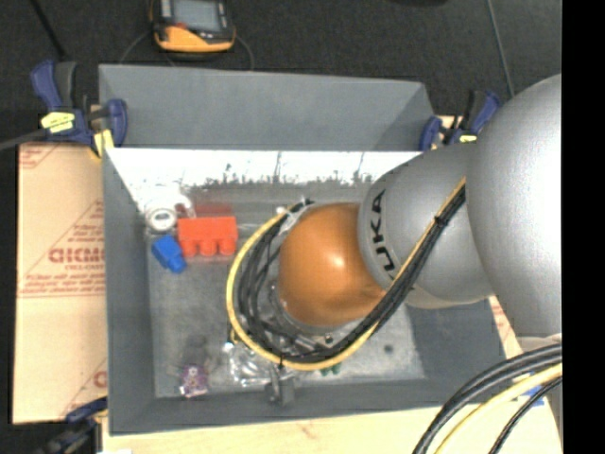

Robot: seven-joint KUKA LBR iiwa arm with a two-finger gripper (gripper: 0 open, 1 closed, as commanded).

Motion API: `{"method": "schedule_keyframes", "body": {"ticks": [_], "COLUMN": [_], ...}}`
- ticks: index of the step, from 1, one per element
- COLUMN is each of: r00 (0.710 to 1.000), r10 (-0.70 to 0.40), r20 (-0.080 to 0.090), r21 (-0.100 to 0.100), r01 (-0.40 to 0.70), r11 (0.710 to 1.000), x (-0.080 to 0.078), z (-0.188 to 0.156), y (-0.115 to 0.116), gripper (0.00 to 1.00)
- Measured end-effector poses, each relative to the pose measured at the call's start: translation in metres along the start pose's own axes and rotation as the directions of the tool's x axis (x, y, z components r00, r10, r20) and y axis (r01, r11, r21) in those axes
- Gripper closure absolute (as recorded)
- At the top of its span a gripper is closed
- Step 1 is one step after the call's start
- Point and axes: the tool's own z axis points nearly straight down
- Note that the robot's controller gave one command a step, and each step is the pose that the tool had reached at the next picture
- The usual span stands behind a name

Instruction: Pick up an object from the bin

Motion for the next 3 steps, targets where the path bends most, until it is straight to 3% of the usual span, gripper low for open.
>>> {"method": "schedule_keyframes", "body": {"ticks": [1,2,3], "r00": [0.998,0.998,0.998], "r10": [0.061,0.067,0.068], "r20": [0.001,0.001,-0.001], "r21": [0.001,-0.001,-0.002], "r01": [-0.061,-0.067,-0.068], "r11": [0.998,0.998,0.998], "x": [-0.0140,-0.0145,-0.0146], "z": [0.0307,0.0302,0.0284], "y": [-0.0247,-0.0246,-0.0239], "gripper": [0.00,0.00,1.00]}}
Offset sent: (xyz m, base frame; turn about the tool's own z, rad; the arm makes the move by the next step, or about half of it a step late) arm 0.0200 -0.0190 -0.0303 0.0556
